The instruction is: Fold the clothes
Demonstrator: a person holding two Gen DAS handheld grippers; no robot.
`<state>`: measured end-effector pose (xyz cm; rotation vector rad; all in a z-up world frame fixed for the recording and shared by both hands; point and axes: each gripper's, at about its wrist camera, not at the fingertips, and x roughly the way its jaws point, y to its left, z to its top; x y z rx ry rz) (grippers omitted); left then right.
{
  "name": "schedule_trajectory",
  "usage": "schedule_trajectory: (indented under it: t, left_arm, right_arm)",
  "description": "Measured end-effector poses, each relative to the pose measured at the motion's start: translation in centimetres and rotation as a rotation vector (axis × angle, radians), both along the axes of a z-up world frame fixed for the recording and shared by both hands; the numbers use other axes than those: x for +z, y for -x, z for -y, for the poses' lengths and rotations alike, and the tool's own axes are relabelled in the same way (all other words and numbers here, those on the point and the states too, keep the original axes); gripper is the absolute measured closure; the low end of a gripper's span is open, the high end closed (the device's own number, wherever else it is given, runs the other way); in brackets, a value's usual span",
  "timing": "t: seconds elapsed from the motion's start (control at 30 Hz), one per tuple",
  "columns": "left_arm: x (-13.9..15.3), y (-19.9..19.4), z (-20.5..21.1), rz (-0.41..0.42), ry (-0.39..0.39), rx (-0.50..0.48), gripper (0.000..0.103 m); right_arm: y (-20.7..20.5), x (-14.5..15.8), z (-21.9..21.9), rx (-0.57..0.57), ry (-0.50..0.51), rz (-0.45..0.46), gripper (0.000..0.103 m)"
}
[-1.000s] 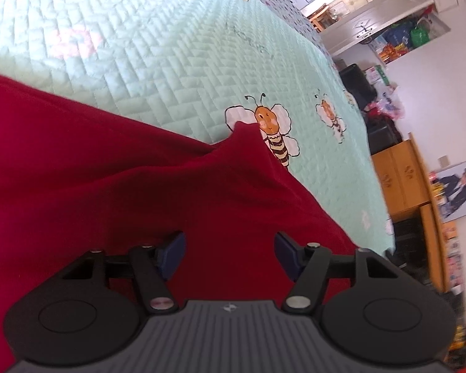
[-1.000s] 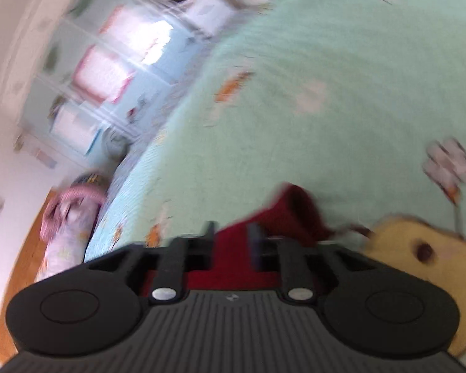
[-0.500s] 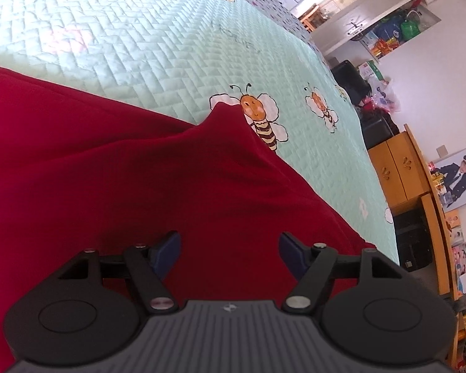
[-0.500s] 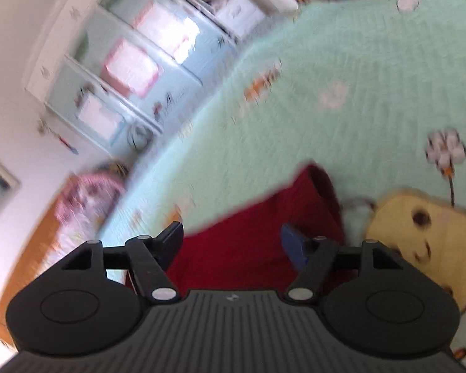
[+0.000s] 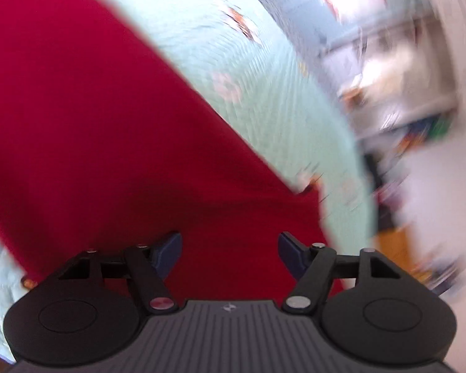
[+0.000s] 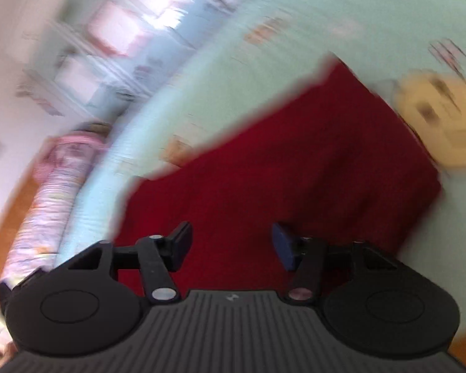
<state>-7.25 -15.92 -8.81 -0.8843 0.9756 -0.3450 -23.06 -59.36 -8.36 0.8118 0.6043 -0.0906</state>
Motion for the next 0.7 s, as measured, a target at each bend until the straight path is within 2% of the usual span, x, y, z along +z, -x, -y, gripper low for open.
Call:
schedule_trajectory:
  t: [0.1,0.17,0.27,0.37,0.47,0.53,0.7]
  left_arm:
    - [1.0,0.3,-1.1,0.018,-0.03,-0.012,0.029]
    - [1.3,0.7,-1.7,0.031,-0.047,-0.022,0.029]
    - [1.2,1.0,-2.4,0.028,-0.115,-0.034,0.029]
    - [0.9,1.1,-2.6,0.041,-0.129,-0.079,0.029]
    - [0.7,0.5,-1.9,0.056,-0.176,-0.116,0.029]
    - [0.8,0.4,-1.3,0.066,-0.204,-0.133,0.027]
    - [0.7,0.0,0.2,0.096,-0.266,-0.184,0.013]
  right_arm:
    - [-0.2,1.4,-2.0,0.031,0.048,0.021,0.045]
    - [-0.3,2.4,-3.4,0.051,0.08,0.035,0.04]
    - [-0.7,3.6,-5.6,0.088,0.137,0.044,0.035]
    - [-1.3,4.0,-6.8,0.116,0.15,0.04,0.033]
    - [-1.8,4.4,-8.0,0.142,0.158,0.036,0.032]
    - [-2.1,4.7,-8.8,0.16,0.163,0.034,0.03]
    - [-2.9,5.4,-10.7,0.204,0.177,0.028,0.031]
